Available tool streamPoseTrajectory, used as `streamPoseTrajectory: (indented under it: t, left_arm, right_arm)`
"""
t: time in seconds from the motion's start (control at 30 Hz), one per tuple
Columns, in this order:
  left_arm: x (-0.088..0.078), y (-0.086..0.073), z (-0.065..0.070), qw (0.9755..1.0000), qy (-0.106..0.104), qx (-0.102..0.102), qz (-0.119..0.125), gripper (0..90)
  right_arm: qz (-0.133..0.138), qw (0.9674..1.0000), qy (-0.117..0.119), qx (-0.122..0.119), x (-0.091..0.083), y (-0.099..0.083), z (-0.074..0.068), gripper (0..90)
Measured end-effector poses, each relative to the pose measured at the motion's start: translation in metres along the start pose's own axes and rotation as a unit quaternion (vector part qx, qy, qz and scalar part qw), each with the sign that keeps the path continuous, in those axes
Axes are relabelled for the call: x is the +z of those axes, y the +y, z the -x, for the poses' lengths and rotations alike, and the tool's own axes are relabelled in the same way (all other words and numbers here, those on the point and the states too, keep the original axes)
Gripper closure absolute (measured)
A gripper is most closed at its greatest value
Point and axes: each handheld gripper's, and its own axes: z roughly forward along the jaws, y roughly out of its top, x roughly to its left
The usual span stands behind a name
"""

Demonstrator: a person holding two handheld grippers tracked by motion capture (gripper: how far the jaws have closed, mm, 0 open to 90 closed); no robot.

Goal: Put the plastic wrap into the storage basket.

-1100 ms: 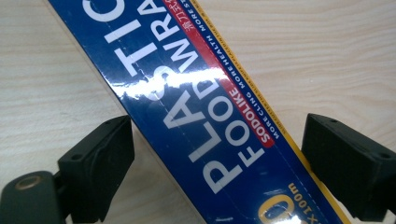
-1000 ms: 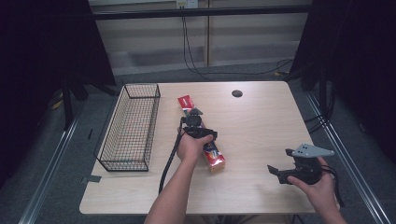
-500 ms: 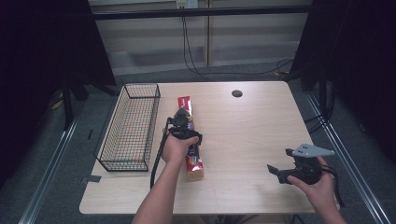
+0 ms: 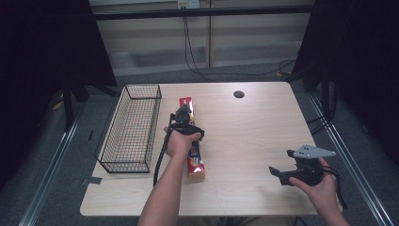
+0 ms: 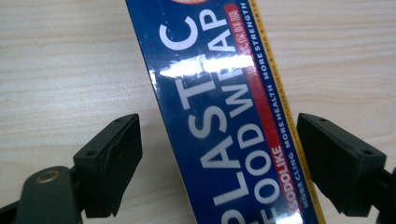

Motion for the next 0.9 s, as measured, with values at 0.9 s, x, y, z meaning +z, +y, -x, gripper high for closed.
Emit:
streamPoseTrajectory:
  t: [0.9]
  left_arm:
    - [-0.02,0.0,-0.012,0.9971,0.032,0.023,-0.066,43.4]
  right_arm:
    - [0.003,1.0,-0.002,0.004,-0.001,0.0,0.003,6.5]
